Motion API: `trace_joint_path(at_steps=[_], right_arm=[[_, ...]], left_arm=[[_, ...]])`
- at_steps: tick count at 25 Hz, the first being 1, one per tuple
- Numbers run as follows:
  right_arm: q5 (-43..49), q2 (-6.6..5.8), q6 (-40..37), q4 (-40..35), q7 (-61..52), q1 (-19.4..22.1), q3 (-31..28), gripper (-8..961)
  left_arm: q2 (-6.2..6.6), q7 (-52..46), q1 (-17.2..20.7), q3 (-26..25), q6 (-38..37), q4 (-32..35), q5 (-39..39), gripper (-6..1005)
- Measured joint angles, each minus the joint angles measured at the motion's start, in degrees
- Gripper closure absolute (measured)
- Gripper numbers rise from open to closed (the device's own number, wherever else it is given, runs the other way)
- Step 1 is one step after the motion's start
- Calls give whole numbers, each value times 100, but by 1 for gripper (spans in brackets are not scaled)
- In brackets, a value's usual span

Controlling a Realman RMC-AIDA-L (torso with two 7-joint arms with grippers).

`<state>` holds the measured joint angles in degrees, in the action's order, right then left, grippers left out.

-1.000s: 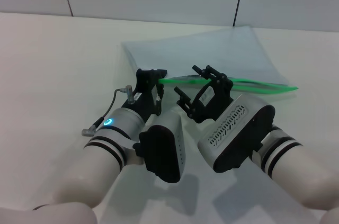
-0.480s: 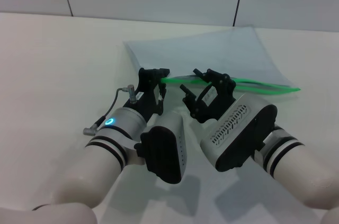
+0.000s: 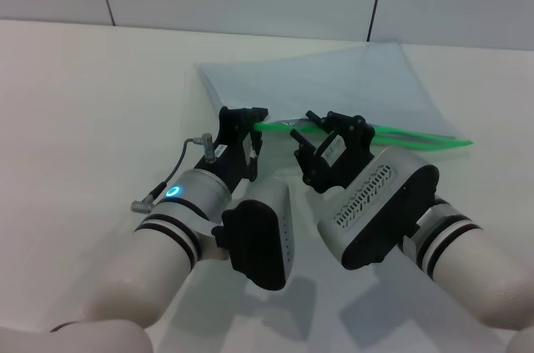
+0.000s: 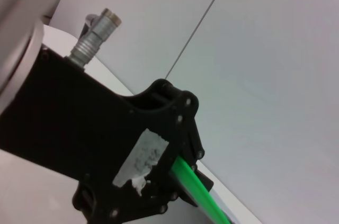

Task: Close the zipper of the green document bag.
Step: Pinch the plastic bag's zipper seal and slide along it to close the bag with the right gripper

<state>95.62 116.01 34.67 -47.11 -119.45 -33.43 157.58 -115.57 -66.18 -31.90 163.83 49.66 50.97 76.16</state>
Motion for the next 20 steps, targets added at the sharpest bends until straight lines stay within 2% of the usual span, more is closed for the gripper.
trace_joint_path(at_steps=[7, 20], right_arm=[[0, 0, 9, 0, 9, 18, 5, 715], [45, 0, 22, -25, 42, 39, 70, 743]], left_arm=[[0, 0, 3, 0, 0, 0, 35, 943], [0, 0, 9, 0, -75, 0, 9, 943]])
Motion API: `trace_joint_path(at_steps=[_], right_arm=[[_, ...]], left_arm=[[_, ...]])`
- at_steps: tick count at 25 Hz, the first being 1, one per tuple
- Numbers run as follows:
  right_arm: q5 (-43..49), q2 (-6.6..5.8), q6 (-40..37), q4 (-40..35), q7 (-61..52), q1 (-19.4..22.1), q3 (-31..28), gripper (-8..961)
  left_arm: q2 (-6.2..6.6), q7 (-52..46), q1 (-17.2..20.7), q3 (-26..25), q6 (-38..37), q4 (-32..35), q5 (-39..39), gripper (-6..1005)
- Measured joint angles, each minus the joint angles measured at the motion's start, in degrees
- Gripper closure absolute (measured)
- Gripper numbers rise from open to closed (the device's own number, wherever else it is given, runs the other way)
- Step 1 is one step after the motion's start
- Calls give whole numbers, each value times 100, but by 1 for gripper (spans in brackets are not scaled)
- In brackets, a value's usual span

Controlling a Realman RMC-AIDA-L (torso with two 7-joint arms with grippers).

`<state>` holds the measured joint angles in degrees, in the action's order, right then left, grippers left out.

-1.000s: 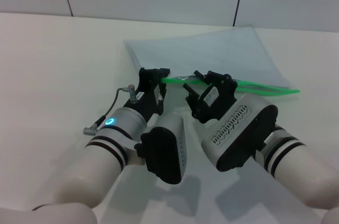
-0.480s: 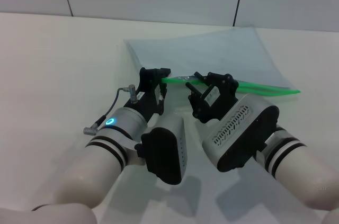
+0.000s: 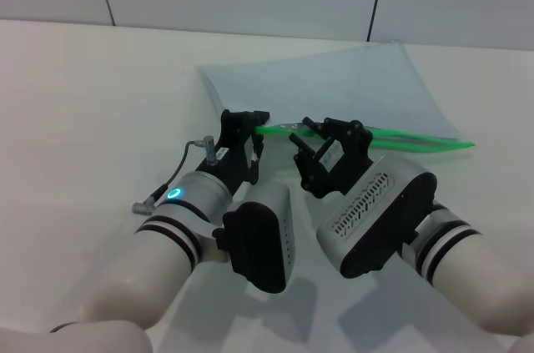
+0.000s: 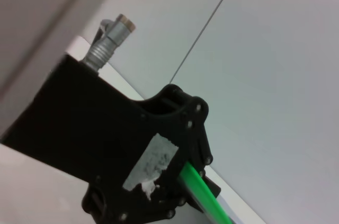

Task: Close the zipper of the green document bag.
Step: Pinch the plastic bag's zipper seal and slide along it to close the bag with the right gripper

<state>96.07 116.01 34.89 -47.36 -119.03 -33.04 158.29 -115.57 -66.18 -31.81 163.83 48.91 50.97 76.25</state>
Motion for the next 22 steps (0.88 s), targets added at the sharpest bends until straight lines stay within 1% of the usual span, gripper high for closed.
trace_joint_path(at_steps=[22], right_arm=[[16, 0, 138, 17, 11, 8, 93, 826]], left_arm=[[0, 5, 9, 0, -4, 0, 35, 943]])
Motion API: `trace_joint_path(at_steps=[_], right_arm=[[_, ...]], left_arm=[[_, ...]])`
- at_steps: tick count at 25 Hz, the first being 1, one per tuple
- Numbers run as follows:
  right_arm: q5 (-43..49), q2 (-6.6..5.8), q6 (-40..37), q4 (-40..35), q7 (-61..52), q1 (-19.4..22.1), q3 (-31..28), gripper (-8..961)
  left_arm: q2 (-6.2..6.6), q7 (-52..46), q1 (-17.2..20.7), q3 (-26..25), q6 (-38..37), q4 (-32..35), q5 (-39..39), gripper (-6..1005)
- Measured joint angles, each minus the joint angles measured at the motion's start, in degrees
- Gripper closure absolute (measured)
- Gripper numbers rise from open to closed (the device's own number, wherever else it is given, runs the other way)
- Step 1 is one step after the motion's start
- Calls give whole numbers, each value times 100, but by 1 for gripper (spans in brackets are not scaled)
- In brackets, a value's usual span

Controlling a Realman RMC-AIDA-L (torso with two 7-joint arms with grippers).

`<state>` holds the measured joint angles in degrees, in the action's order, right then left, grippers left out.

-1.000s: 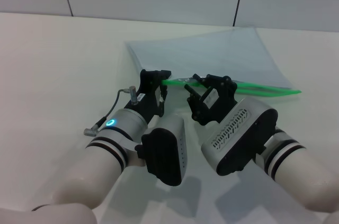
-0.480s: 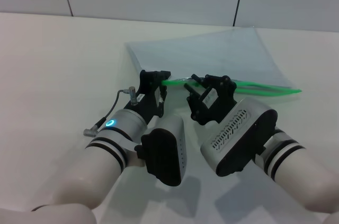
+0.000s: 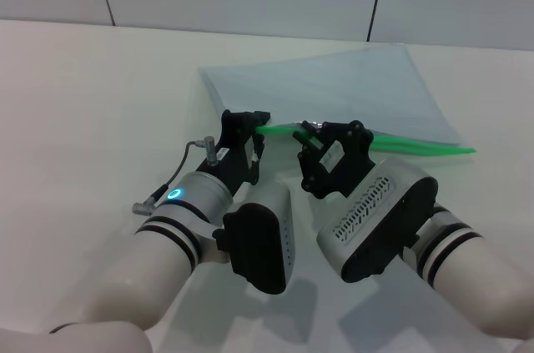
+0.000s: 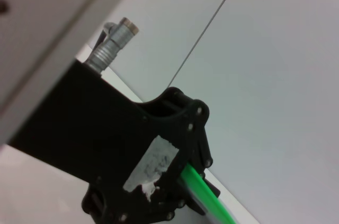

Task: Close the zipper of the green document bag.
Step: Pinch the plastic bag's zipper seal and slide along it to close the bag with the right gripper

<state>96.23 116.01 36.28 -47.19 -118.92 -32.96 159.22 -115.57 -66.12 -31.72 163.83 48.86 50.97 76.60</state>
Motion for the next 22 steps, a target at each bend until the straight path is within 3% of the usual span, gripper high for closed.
trace_joint_path(at_steps=[22], right_arm=[[-41, 0, -40, 74, -60, 10, -43, 866]], left_arm=[[37, -27, 35, 0, 45, 88, 89, 943]])
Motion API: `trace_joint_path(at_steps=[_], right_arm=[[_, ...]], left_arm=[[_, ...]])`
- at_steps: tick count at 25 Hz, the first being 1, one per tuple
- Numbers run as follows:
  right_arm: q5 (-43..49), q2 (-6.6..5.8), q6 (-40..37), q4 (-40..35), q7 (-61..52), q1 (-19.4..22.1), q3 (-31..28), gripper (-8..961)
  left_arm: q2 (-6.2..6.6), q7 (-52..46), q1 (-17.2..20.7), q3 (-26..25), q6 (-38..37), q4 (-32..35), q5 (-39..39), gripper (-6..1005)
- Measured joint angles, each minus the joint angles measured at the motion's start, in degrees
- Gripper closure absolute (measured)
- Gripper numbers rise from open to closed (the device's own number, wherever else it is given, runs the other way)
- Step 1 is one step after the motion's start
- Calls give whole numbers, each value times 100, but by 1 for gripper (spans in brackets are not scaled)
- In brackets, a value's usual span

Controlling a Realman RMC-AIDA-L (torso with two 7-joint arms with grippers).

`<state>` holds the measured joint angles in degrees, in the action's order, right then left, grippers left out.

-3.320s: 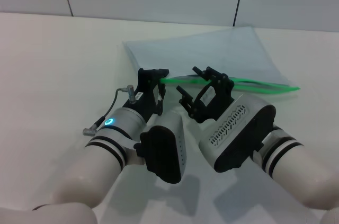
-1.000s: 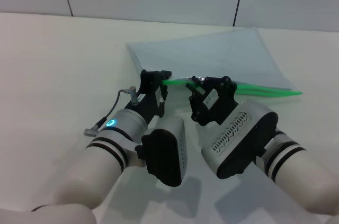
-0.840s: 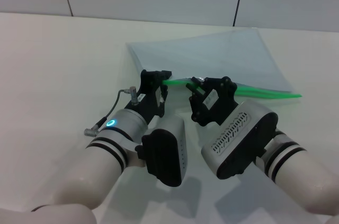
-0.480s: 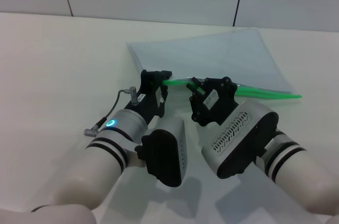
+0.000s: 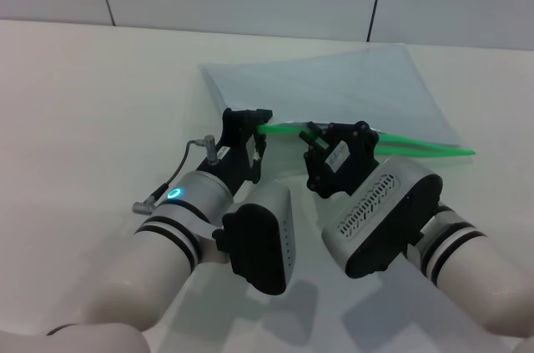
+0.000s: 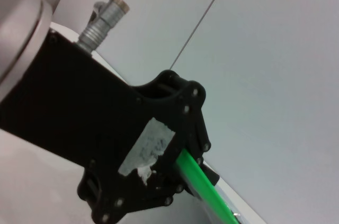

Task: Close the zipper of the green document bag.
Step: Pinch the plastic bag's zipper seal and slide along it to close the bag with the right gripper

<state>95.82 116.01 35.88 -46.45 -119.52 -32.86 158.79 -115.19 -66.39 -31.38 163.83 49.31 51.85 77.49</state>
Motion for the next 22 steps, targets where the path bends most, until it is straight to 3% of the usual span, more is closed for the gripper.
trace_joint_path(at_steps=[22], right_arm=[[-90, 0, 6, 92, -10, 29, -25, 866]], left_arm=[[136, -199, 80, -2, 22, 229, 91, 944]])
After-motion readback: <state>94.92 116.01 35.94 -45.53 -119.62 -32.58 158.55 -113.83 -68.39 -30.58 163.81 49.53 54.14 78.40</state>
